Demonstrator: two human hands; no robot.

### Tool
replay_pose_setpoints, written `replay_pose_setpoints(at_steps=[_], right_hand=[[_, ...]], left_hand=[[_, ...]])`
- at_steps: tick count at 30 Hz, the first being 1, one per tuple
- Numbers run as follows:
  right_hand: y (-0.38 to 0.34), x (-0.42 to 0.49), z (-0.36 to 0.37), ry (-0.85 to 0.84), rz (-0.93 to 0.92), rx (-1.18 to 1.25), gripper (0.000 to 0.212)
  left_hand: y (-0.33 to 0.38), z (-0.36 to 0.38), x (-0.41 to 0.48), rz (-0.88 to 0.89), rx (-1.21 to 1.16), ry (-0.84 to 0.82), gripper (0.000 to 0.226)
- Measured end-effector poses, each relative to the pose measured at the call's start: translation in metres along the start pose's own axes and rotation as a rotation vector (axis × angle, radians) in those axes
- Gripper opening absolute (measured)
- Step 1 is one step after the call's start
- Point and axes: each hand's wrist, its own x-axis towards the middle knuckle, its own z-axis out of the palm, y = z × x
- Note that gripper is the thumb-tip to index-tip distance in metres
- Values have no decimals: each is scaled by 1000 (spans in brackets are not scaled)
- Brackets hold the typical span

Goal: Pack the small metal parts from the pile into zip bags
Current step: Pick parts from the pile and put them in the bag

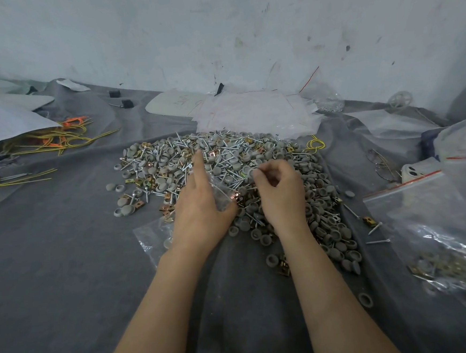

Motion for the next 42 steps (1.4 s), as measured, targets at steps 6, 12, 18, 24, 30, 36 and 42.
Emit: replay_pose_setpoints(at_steps=[6, 12, 18, 24, 30, 36, 42], right_hand=[[-5, -5, 9, -198, -5, 93, 17], [-10, -4, 2, -334, -51, 67, 22], [-5, 4, -21, -206, -57, -534, 9], [-4, -2, -12, -383, -2, -886, 24], [-1, 2, -12, -151, -32, -544, 20], [-1, 5, -3, -37, 32, -45, 21], [-4, -4, 7, -278, -48, -67, 20]], left_hand=[[2, -1, -1, 22, 12, -17, 105], [1, -1, -1, 16, 1, -16, 104], [-1, 0, 0, 7, 23, 7, 105], [-2, 1, 0, 7, 29, 3, 105], [-1, 1, 0, 7, 40, 4, 105], [2, 0, -1, 2, 38, -5, 106], [4, -2, -2, -5, 7, -38, 105]])
